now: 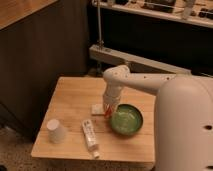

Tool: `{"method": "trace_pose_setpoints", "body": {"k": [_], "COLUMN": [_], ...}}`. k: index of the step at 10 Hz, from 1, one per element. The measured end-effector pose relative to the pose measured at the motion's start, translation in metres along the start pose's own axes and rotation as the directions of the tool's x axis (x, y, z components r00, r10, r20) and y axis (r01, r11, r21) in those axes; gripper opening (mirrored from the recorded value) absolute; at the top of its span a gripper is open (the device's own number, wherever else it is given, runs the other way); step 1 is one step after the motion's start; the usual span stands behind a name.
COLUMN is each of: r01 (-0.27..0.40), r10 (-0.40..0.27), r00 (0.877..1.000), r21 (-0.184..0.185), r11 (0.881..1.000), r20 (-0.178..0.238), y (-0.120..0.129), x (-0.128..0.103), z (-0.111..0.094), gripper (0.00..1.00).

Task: Place the pepper on the white sponge

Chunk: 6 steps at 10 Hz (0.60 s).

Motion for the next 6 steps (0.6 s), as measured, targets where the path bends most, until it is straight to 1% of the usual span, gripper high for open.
{"method": "trace_pose_setpoints", "body": {"k": [2, 4, 6], "r01": [0.004, 0.021, 0.056], "r10": [-0.004, -0.021, -0.056], "r00": [1.000, 1.000, 0.998], "r21": [0.013, 0.028, 0.043], "r11": [1.000, 0.999, 0.998], "r20": [0.000, -0.002, 0.007], "y": [-0.002, -0.006, -0.031], "x": [0.001, 0.004, -0.001], "z": [-0.004, -0.009, -0.011], "gripper": [0.00, 0.00, 0.00]}}
